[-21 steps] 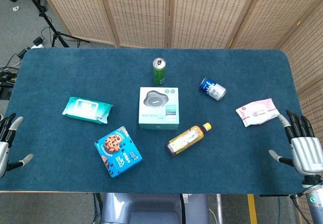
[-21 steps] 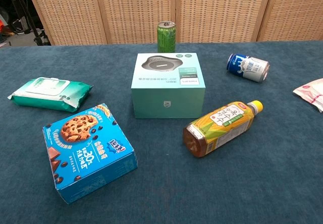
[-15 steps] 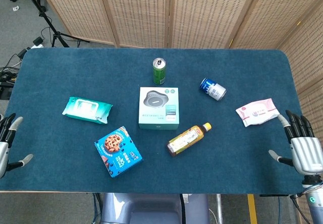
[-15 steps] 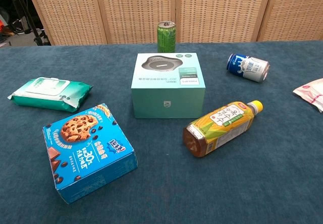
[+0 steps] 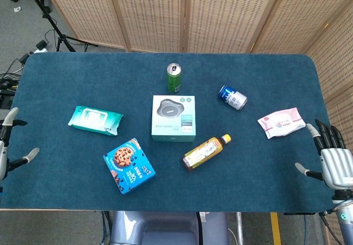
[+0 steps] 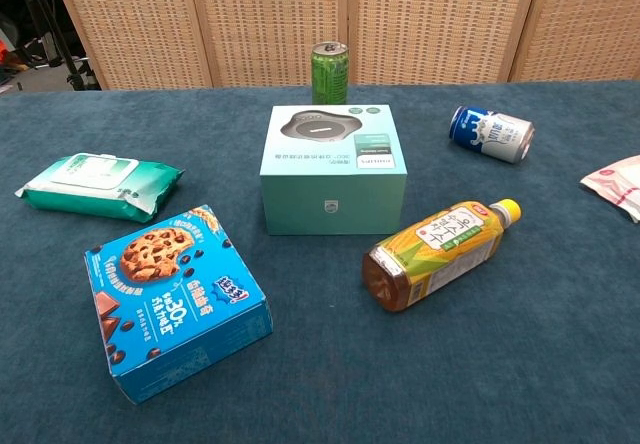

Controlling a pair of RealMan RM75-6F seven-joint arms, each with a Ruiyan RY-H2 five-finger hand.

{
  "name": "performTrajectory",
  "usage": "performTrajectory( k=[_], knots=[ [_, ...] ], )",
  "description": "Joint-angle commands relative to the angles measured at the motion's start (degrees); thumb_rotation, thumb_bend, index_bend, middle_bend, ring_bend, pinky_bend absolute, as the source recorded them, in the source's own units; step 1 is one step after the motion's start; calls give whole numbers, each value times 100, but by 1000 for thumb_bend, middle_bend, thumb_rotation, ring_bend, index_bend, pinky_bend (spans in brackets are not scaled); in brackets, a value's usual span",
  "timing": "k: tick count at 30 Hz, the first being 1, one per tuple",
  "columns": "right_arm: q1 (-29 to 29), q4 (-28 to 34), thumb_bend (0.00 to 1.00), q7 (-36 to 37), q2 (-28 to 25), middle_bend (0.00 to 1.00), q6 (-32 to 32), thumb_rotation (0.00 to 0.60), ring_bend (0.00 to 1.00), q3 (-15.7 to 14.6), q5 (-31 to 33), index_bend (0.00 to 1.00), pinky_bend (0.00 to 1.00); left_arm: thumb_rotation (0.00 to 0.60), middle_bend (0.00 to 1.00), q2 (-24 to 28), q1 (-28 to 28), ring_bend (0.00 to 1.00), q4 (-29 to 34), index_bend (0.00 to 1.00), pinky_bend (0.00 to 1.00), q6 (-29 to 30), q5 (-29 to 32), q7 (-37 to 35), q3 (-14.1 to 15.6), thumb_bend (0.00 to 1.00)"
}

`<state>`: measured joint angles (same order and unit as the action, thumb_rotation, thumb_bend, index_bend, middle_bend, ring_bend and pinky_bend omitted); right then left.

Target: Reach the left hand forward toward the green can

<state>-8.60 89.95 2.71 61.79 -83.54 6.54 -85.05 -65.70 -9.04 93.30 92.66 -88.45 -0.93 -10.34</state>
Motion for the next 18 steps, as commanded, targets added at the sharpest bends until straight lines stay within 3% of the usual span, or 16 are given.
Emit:
performTrajectory(
  k=[1,4,8,13,18],
  knots=[
    [-33,-38,0,22,4,0,74,600,0,40,93,0,0,600,903,41,-571,894,475,0,912,-725,365,463,-415,244],
    [-62,-87,0,5,24,0,154,600,0,85,217,0,0,600,929,213,-1086,932,980,0,949,-1517,954,867,-740,323],
    [-96,-135,0,-30,53,0,250,600,0,124,347,0,0,600,936,226,-1670,943,1203,0,955,-2366,1843,1194,-1068,394],
    [-124,-181,0,-89,79,0,338,600,0,161,481,0,0,600,943,57,-2262,954,1049,0,966,-3018,2648,1539,-1296,431],
    [-175,-259,0,-166,132,0,470,600,0,218,668,0,0,600,944,-380,-3107,955,465,0,967,-3956,3599,1667,-1505,438]
  ],
)
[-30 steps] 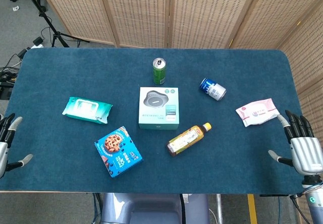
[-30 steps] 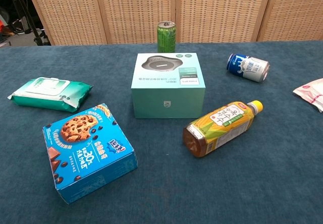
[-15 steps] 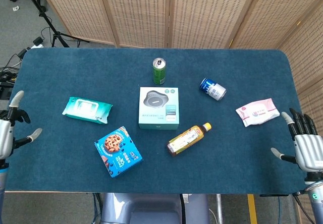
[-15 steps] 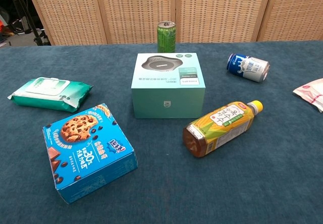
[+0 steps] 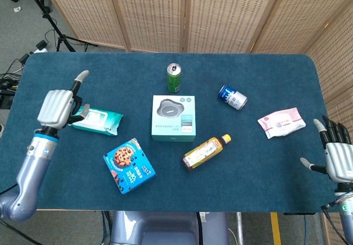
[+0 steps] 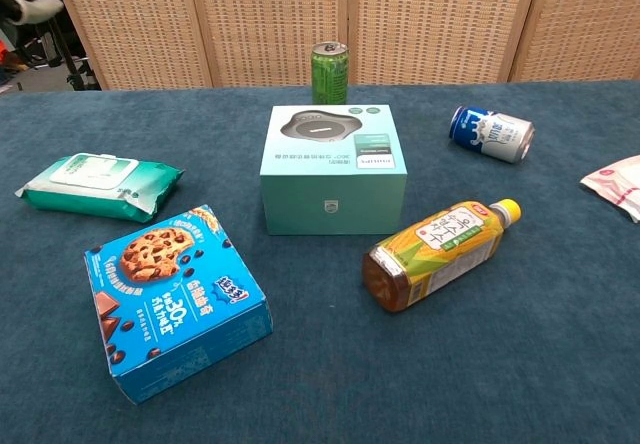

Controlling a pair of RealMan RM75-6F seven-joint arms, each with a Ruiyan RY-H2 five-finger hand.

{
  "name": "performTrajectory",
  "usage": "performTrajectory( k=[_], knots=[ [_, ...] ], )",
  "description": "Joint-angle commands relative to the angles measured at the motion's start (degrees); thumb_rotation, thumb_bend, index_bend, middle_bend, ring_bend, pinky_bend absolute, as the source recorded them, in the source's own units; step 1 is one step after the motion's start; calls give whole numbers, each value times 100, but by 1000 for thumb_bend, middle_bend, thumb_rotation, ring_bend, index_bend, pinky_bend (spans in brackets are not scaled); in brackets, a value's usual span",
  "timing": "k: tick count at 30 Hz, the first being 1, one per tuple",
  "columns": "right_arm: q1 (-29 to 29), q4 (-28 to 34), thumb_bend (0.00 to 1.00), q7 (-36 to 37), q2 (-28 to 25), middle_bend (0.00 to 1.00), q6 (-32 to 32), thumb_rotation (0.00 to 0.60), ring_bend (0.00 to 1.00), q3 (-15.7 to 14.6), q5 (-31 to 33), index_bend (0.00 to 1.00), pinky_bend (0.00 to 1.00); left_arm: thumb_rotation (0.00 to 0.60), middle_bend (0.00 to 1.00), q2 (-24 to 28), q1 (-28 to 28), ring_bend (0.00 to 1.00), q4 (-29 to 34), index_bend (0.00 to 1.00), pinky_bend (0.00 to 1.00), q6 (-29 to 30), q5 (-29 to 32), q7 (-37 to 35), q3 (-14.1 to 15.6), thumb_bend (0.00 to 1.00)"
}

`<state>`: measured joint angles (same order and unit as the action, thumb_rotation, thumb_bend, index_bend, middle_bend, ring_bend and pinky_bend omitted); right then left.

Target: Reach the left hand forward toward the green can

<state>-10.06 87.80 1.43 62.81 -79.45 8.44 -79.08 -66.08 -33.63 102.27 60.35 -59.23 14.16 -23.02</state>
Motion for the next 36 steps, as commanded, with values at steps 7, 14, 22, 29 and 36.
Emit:
performTrajectory(
  k=[7,14,22,29,36],
  knots=[
    [-167,-327,0,-106,159,0,440,600,0,142,495,0,0,600,944,-1009,-1769,955,-1734,0,967,-2113,1458,45,-247,438],
    [-258,-588,0,-125,251,0,744,600,0,204,804,0,0,600,944,-1972,-2722,956,-3345,0,967,-2848,2178,36,-99,438],
    [-323,-833,0,-195,356,0,984,600,0,258,1100,0,0,600,944,-2815,-3377,955,-4670,0,966,-3422,2275,-106,59,438],
    [-355,-954,0,-200,405,0,1072,600,0,280,1192,0,0,600,944,-3279,-3742,955,-5382,0,967,-3700,2223,-403,3,438],
    [-390,-1032,0,-196,436,0,1172,600,0,292,1257,0,0,600,944,-3356,-3784,955,-5526,0,967,-3651,1956,-666,-24,439]
  ],
)
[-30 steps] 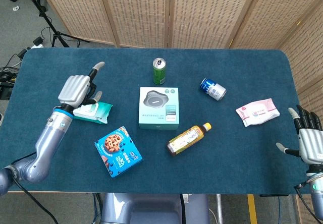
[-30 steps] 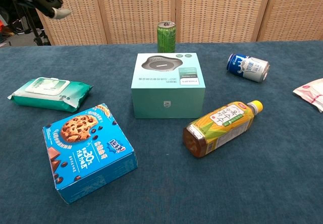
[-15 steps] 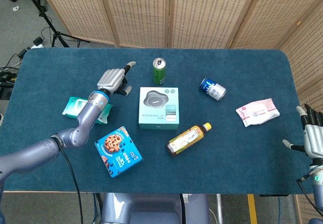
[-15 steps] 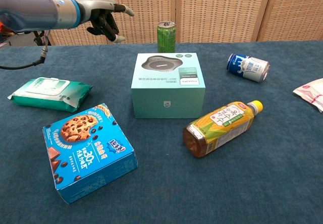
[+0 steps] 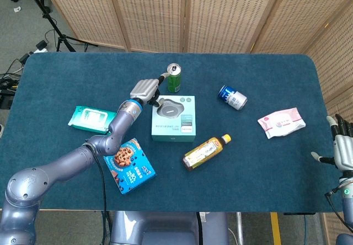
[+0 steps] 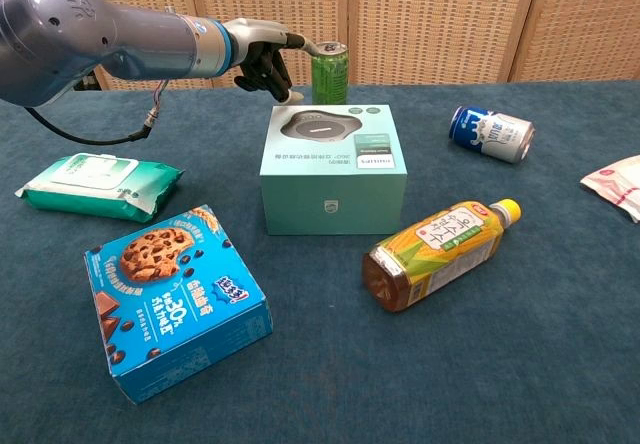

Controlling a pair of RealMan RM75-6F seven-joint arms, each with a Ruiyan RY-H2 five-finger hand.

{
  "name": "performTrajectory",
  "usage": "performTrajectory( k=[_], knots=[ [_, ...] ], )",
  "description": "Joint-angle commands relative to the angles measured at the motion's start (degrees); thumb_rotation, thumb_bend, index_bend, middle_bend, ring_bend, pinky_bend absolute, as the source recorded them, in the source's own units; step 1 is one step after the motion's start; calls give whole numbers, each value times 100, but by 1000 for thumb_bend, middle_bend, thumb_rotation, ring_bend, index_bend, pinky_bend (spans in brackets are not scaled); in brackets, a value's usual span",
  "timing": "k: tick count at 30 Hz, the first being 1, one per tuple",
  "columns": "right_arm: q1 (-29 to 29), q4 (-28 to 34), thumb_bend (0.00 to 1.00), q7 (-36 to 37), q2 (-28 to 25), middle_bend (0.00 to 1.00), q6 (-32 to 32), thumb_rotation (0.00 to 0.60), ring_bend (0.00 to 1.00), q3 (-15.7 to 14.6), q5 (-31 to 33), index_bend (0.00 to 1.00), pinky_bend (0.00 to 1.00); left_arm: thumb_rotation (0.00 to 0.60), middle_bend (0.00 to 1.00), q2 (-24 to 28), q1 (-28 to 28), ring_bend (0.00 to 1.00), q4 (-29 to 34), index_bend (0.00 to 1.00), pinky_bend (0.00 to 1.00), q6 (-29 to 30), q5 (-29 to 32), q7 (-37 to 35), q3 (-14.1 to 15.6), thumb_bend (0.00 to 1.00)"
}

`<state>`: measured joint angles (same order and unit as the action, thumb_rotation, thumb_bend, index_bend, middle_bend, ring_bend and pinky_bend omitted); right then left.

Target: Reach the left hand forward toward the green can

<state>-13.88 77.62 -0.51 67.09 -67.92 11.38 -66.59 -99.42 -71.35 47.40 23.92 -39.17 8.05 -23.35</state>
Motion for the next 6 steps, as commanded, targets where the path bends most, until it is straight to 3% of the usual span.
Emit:
performTrajectory(
  k=[1,6],
  knots=[
    [-11,-19,0,-2,10,0,28,600,0,-5,9,0,0,600,944,-36,-13,955,-54,0,967,-14,-70,-85,15,439],
    [-7,-17,0,8,9,0,19,600,0,-4,4,0,0,600,945,-119,-27,956,-176,0,967,-62,-138,-234,48,438]
  ],
)
